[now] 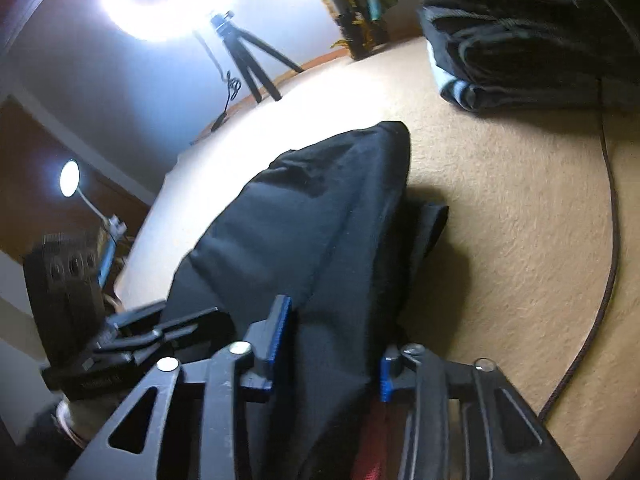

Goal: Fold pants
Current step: 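Close both grippers on the sides of the folded black trousers, then lift the folded trousers with both grippers and carry them to the clothes stack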

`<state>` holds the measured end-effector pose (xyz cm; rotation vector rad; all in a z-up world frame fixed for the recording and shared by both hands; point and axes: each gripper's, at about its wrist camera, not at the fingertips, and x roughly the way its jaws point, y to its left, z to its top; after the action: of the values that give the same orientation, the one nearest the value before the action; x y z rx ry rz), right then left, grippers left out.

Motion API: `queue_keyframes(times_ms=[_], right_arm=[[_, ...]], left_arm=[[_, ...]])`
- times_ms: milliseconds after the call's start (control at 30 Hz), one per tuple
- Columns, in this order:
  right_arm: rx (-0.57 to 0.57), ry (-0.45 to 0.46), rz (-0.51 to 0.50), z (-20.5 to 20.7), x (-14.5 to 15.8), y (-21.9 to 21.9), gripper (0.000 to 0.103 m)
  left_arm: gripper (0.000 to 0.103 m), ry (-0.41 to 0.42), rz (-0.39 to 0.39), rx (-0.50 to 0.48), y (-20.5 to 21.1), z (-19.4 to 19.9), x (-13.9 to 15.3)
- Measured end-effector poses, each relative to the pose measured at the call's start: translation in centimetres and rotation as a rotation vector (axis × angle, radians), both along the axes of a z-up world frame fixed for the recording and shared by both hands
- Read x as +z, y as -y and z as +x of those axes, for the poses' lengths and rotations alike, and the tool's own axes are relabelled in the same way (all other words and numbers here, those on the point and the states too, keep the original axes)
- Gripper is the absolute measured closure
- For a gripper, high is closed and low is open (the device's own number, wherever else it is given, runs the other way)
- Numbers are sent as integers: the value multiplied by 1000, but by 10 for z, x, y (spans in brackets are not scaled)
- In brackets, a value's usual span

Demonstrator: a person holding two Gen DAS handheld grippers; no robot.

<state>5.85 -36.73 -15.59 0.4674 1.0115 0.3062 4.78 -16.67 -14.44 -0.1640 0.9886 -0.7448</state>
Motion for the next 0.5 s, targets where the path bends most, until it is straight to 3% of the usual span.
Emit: queue_keyframes(times_ms=[267, 500], right_arm=[[7, 93, -84, -15, 26, -8, 90], [3, 152, -126, -27, 46, -13, 93]], left_arm=[[82, 121, -5, -30, 8, -10, 26], [85, 160, -45, -42, 11, -14, 43]])
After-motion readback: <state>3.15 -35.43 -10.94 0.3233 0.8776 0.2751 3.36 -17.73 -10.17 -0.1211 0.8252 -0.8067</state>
